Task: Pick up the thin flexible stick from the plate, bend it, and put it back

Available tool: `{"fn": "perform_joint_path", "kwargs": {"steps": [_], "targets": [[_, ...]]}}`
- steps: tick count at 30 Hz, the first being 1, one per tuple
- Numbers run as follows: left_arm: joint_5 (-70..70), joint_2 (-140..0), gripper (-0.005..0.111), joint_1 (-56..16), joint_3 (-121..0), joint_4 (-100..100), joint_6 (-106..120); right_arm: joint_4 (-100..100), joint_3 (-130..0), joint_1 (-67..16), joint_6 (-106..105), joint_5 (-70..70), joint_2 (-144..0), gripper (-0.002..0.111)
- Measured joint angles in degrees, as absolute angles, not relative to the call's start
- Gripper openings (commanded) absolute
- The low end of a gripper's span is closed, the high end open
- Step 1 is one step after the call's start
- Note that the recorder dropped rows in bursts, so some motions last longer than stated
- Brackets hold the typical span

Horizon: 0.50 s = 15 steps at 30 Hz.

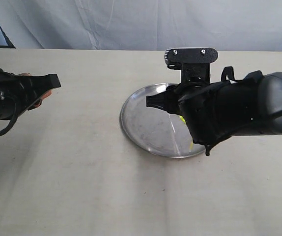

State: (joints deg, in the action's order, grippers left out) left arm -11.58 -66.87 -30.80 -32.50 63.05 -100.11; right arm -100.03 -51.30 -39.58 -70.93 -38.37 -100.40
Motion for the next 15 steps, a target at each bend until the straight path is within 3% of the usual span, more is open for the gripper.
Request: {"fn": "perform_joint_path", "kwargs": {"steps": [2,6,8,15], "targets": [[-11.6,-66.9,0.028,-30.8,-32.5,63.0,-99.3,-100.0,-51.9,-39.6,-72.4,-39.7,-100.2,0.042],[-11.7,-66.9,0.012,-30.8,-32.5,62.8,-96.1,-100.0,-51.9,-39.6,-77.0,-42.7,-97.0,-0.001],[-11.7,-66.4,0.0,-30.8,-32.5,62.7,-94.3,-100.0,-51.9,-39.7,-81.2,-43.3,-93.7,0.0],[-14.5,-61.4,0.0,-30.8,-32.5,62.6,-86.0,-99.9,-48.2,-43.7,-87.1,-43.2,-80.0,-0.001]]}}
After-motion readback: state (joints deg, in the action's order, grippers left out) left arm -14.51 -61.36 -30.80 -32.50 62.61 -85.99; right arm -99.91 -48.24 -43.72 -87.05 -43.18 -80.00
